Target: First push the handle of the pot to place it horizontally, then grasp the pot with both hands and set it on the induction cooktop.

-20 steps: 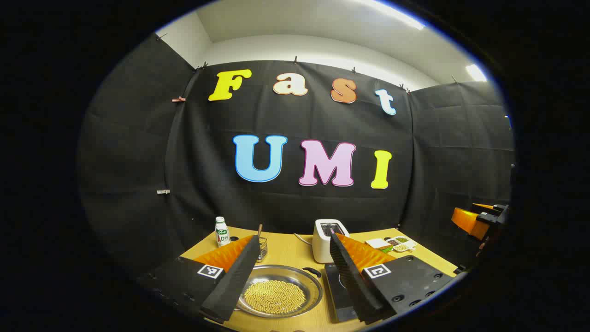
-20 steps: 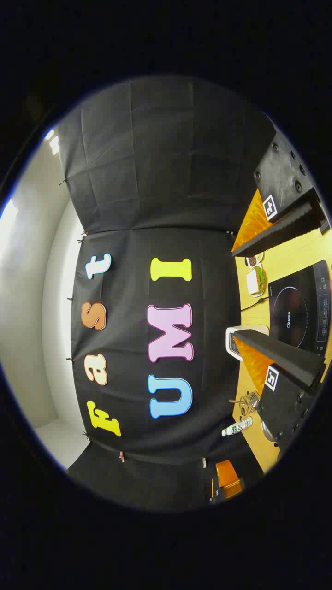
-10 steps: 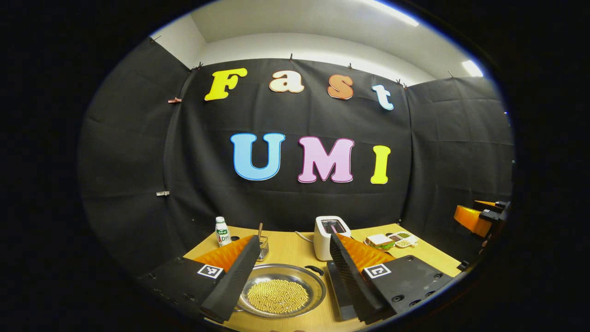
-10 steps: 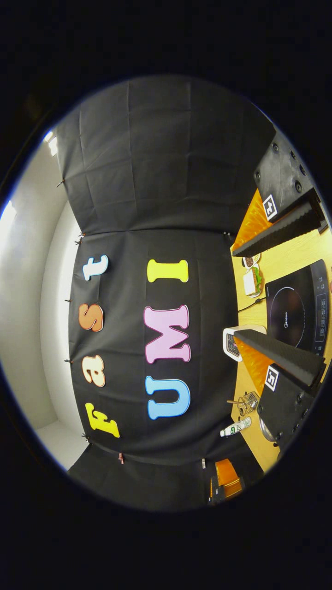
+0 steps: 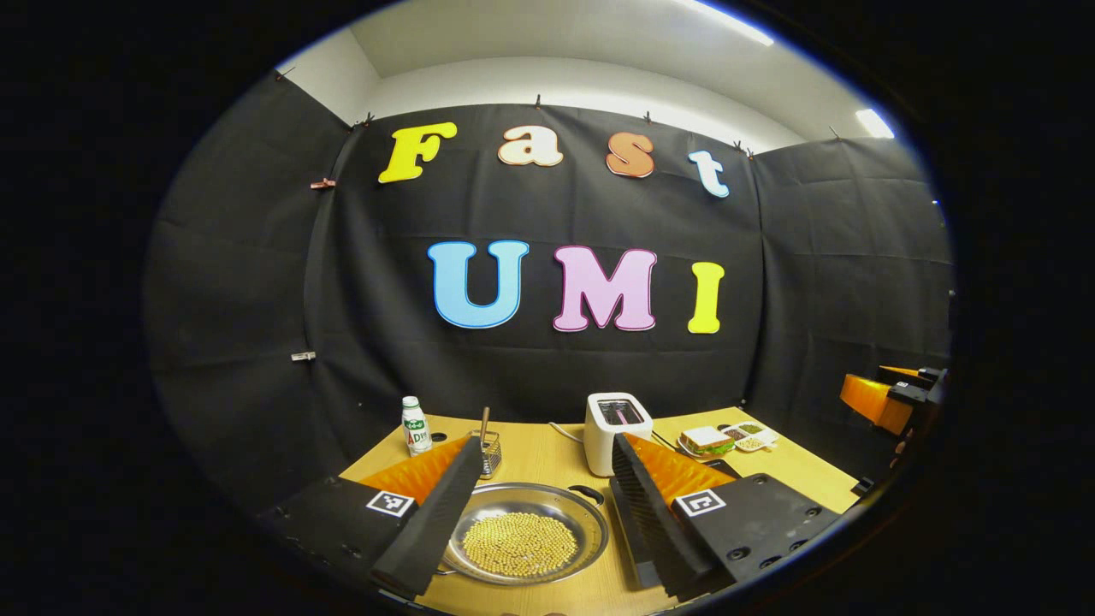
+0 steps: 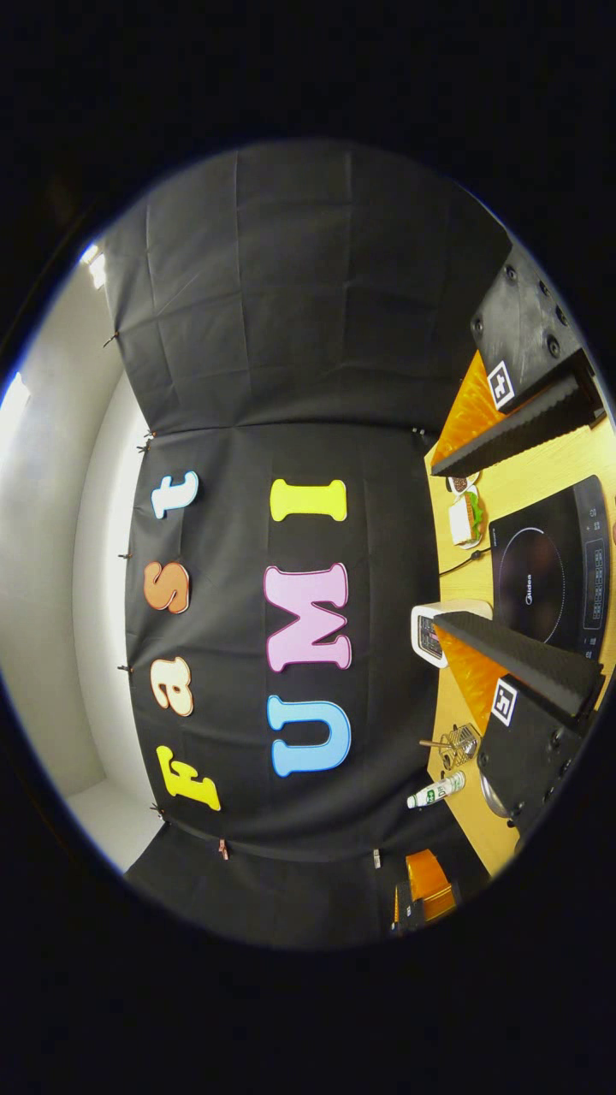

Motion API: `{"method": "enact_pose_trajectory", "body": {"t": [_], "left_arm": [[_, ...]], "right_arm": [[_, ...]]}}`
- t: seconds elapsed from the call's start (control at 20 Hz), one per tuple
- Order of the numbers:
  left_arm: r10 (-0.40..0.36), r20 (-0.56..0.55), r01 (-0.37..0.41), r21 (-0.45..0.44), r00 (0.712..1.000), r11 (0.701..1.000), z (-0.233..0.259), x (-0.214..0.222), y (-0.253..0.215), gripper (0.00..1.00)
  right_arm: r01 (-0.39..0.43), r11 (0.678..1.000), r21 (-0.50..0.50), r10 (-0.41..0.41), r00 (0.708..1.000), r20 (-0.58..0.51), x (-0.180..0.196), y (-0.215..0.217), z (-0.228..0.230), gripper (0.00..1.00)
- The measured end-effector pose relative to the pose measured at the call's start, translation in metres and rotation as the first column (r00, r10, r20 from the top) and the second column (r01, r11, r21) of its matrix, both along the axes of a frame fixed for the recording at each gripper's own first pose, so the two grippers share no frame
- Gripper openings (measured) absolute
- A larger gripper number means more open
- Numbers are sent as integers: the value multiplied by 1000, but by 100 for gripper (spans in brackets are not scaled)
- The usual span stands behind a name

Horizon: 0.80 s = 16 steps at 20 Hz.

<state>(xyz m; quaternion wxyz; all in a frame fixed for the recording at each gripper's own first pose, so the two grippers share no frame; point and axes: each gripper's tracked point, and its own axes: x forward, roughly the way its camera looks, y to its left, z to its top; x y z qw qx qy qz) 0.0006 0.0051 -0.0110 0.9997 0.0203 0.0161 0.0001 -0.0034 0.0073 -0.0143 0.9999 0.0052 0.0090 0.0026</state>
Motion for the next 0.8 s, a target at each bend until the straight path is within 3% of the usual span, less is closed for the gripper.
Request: {"method": "enact_pose_trajectory", "body": {"t": [0.8], "left_arm": [[18, -104, -19, -12, 994, 1000, -22, 6, 34, 95]], "right_arm": [[-10, 1000, 7, 10, 1000, -28, -3, 6, -13, 98]]}}
